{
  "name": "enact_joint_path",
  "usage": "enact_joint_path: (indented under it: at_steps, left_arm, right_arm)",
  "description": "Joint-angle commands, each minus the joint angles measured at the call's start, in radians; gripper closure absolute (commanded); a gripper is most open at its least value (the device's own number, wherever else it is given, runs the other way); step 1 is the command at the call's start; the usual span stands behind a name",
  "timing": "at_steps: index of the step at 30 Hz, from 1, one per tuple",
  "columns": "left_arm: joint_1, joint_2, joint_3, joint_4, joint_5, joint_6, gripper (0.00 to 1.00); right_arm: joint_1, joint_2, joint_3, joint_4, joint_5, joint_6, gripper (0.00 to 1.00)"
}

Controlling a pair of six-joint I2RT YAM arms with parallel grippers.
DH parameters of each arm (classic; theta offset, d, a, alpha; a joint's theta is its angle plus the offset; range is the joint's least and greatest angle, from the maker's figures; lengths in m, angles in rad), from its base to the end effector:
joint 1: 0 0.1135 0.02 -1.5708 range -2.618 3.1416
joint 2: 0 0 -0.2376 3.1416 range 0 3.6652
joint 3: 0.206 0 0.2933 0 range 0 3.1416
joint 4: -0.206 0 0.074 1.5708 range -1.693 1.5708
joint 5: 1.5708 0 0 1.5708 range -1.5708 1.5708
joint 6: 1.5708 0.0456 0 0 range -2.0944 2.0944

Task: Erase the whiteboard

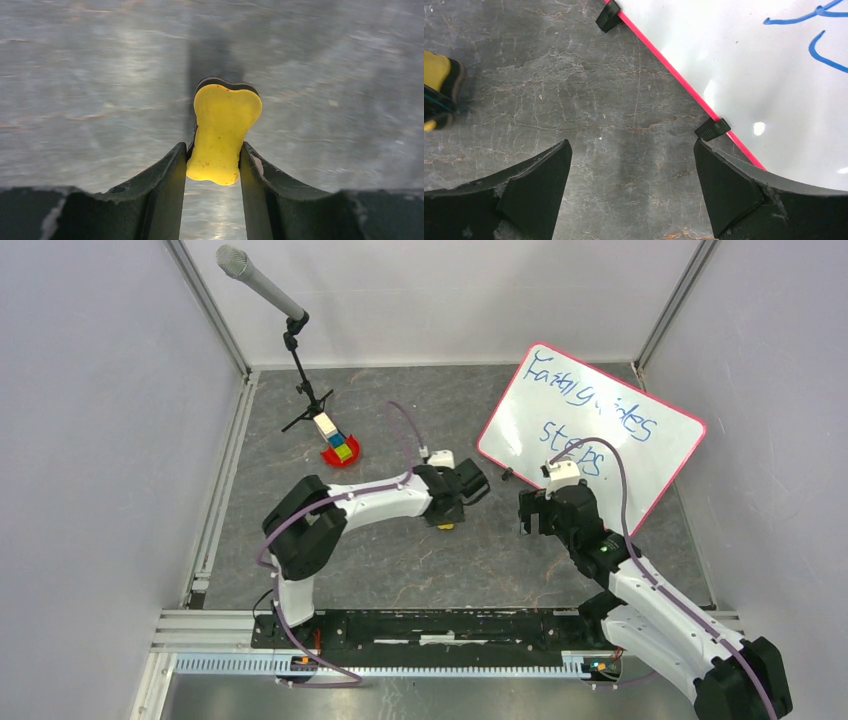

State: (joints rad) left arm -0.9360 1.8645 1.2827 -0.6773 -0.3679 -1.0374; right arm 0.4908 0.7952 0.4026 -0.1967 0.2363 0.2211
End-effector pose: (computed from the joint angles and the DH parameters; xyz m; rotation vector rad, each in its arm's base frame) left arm 0.2488 -0.3102 0.1223 -0.2129 2.6578 -0.0759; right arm 0.2169 0.1038 0.1630 -0.1533 2.1404 0.1605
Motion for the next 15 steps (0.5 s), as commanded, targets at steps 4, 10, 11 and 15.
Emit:
enact_joint_path:
  at_steps: [4, 10, 11, 15]
  left_arm:
    - [-0.09, 0.093, 0.166, 0.008, -0.043, -0.023, 0.55]
    - [-0.086, -0.042, 0.04, 0.242, 0.11, 0.205, 0.55]
    - [-0.086, -0.071, 0.027, 0.252, 0.109, 0.221, 0.55]
    - [-0.081, -0.094, 0.03, 0.257, 0.193, 0.346, 0.54]
  right_arm:
    - [0.005, -0.021, -0.002, 0.001, 0.057, 0.088, 0.02]
    - [0.001, -0.035, -0.015, 0.054, -0.041, 0.118, 0.02]
    - [-0.002, -0.031, -0.009, 0.059, -0.051, 0.119, 0.02]
    - [-0.055, -0.002, 0.014, 0.07, -0.144, 0.129, 0.02]
